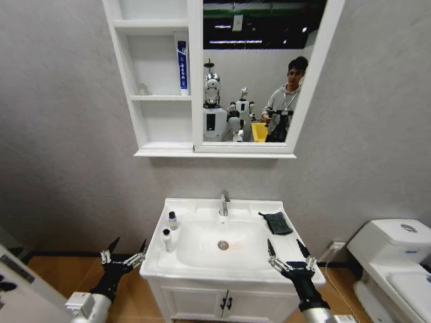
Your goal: Move facial cleanser and shampoo from washbasin to cabinet, then wipe washbasin with towel.
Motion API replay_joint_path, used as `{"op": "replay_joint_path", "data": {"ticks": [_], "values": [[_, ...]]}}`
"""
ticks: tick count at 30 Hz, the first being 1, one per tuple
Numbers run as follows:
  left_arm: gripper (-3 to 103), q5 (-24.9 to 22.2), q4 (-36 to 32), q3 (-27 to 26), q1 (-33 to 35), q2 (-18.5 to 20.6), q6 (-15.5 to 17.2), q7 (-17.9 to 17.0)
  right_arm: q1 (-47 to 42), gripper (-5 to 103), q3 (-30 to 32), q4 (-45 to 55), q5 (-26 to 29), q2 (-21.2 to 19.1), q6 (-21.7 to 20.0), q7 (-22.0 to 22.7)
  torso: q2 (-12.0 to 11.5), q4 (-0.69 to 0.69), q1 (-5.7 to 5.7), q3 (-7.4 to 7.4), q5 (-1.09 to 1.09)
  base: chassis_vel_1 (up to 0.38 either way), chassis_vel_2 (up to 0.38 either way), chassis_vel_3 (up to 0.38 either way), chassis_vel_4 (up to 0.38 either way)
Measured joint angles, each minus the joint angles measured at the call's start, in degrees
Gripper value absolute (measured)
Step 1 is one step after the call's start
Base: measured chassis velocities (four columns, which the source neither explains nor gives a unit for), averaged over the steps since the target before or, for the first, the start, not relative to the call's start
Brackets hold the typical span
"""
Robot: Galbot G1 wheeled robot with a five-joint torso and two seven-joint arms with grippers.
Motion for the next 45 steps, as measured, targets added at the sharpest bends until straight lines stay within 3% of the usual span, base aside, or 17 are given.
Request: {"op": "replay_joint_path", "data": {"ticks": [8, 13, 20, 31, 45], "values": [[97, 0.4, 1.8, 3.0, -0.8, 1.5, 0.3, 0.1, -1.4, 100, -1.4, -0.3, -1.8, 0.8, -1.5, 0.0, 0.1, 0.03, -0.14, -0.04, 0.01, -0.003, -0.017, -0.026, 0.009], [97, -0.2, 5.7, 8.2, -3.5, 3.5, 0.4, -0.3, -1.5, 100, -2.2, -2.7, -3.6, 1.6, -1.9, 0.2, 0.1, -0.01, -0.12, -0.03, 0.01, 0.031, -0.036, -0.029, 0.025], [97, 1.5, 11.9, 15.1, -8.4, 2.1, -0.1, -1.1, -1.5, 100, -3.2, -5.3, -4.9, 3.0, -2.1, 0.1, 0.0, 0.01, -0.04, 0.00, 0.00, 0.000, 0.000, 0.000, 0.000], [97, 0.2, 17.4, 14.6, -14.5, 2.2, -0.6, -2.2, -1.6, 100, -2.2, -6.6, -4.0, 2.6, -2.1, 0.3, 0.0, 0.01, -0.05, 0.00, 0.00, 0.000, 0.000, 0.000, 0.000], [97, 1.0, 21.9, 15.8, -16.7, 0.8, -0.5, -1.9, -0.9, 100, -1.4, -7.6, -2.1, 1.4, -2.1, 1.5, 0.0, 0.02, -0.05, -0.01, 0.02, 0.000, 0.000, 0.000, 0.000]]}}
